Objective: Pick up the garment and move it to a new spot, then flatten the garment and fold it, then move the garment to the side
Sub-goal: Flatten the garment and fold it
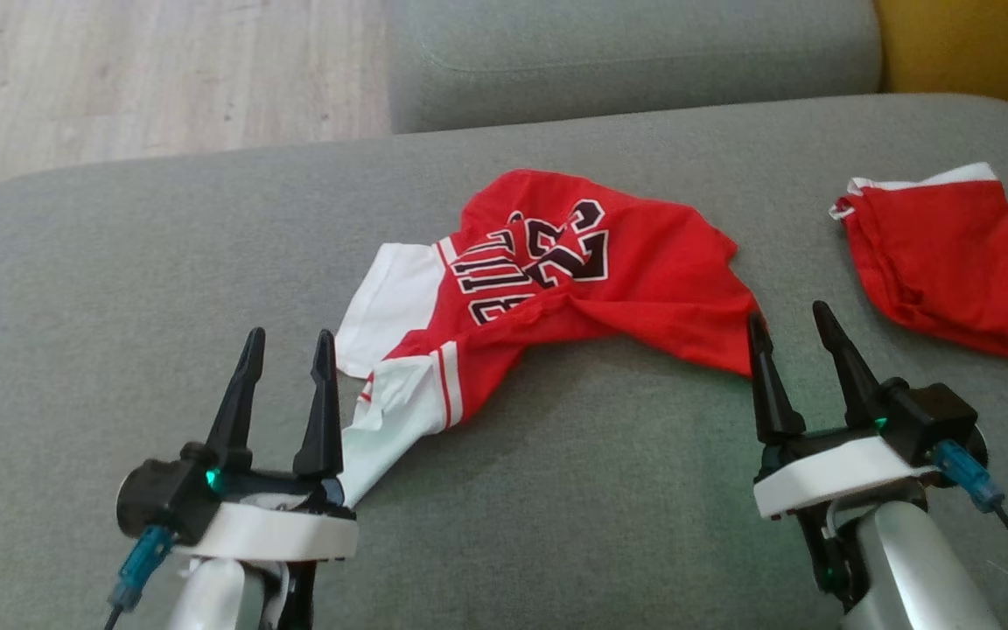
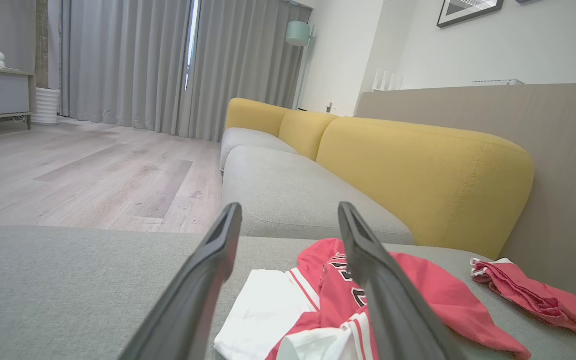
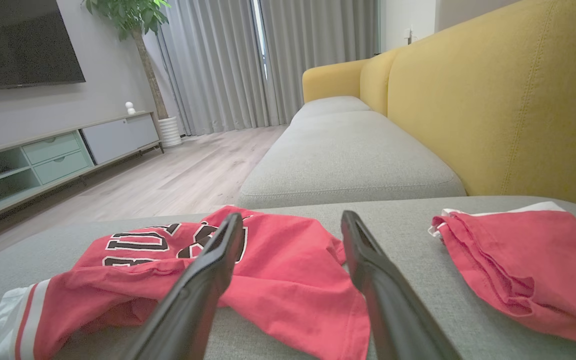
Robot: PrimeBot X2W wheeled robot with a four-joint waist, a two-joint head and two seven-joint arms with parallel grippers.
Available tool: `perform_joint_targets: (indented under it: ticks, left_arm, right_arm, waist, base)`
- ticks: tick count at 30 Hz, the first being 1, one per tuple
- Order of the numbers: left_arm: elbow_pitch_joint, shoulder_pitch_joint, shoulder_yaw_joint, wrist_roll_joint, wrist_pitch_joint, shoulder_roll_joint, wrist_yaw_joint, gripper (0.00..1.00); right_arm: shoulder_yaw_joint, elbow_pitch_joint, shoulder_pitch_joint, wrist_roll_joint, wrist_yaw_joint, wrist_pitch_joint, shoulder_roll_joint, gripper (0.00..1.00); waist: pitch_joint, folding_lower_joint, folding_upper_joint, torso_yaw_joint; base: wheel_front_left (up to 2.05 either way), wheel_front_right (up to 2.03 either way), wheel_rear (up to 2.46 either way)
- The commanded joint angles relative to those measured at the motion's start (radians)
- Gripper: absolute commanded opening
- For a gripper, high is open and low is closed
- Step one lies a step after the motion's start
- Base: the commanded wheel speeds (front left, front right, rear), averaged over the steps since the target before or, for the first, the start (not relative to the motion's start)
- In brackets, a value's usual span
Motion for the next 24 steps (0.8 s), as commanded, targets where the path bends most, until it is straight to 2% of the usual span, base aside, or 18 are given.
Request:
perform_joint_targets:
  ticks: [1, 3, 7, 10, 14, 18, 24]
  left_arm:
    - [-0.031, -0.047, 0.033, 0.003, -0.006, 0.003, 0.003, 1.0]
    - [-0.02, -0.064, 0.032, 0.008, -0.006, 0.003, 0.002, 1.0]
    - [0.016, -0.154, -0.007, 0.01, -0.006, 0.045, 0.002, 1.0]
    - [0.077, -0.28, -0.053, -0.017, 0.045, 0.114, 0.002, 1.0]
    - [0.174, -0.491, -0.123, -0.112, 0.214, 0.221, 0.002, 1.0]
    - [0.279, -0.661, -0.232, -0.206, 0.401, 0.331, 0.001, 1.0]
    - [0.395, -0.774, -0.36, -0.373, 0.626, 0.416, 0.001, 1.0]
  right_arm:
    - [0.029, -0.051, -0.044, -0.007, 0.004, -0.011, 0.008, 1.0]
    - [0.036, -0.063, -0.052, 0.0, 0.004, -0.01, 0.008, 1.0]
    - [0.032, -0.083, -0.07, 0.009, 0.004, -0.009, 0.009, 1.0]
    - [0.024, -0.093, -0.085, 0.009, 0.004, -0.009, 0.009, 1.0]
    - [0.015, -0.106, -0.111, 0.008, 0.004, -0.009, 0.009, 1.0]
    - [0.022, -0.113, -0.142, 0.019, 0.004, -0.01, 0.009, 1.0]
    - [0.031, -0.118, -0.172, 0.046, 0.004, -0.011, 0.009, 1.0]
  waist:
    - [0.014, 0.0001, -0.0001, -0.015]
    - [0.026, 0.0001, -0.0001, -0.025]
    - [0.063, 0.0001, -0.0001, -0.044]
    - [0.098, 0.0001, -0.0001, -0.056]
    - [0.152, 0.0001, -0.0001, -0.074]
    - [0.2, 0.0001, -0.0001, -0.106]
    - [0.253, 0.0001, -0.0001, -0.152]
  base:
    - [0.0, 0.0, 0.0]
    - [0.0, 0.0, 0.0]
    - [0.0, 0.0, 0.0]
    - [0.0, 0.0, 0.0]
    - [0.0, 0.0, 0.0]
    - [0.0, 0.0, 0.0]
    - [0.0, 0.0, 0.0]
